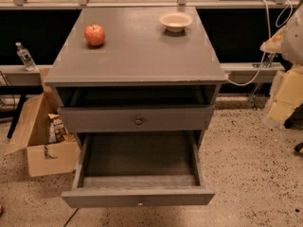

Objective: Place apple into middle drawer

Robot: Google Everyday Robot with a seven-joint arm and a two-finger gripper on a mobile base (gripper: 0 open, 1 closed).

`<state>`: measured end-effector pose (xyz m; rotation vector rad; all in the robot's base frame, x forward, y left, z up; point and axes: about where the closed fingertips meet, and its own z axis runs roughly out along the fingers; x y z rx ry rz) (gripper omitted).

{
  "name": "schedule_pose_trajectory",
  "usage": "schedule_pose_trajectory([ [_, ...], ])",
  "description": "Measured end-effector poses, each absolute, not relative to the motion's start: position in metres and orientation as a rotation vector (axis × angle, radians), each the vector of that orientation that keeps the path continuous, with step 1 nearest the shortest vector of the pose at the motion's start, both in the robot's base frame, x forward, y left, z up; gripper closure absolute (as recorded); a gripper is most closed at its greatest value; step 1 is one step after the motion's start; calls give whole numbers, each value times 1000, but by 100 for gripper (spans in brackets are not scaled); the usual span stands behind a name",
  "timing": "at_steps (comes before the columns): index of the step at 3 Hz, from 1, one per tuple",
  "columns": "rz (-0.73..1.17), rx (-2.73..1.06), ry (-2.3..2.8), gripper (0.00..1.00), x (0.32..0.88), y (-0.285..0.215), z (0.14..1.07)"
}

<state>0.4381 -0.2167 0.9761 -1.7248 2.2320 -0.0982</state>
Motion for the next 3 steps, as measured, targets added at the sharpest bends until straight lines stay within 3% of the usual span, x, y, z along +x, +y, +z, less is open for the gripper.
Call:
schedule_pose_trajectory([
  [1,-98,-1724,2232,0,438,-217,976],
  [3,22,-1503,2101,0,577,-166,998],
])
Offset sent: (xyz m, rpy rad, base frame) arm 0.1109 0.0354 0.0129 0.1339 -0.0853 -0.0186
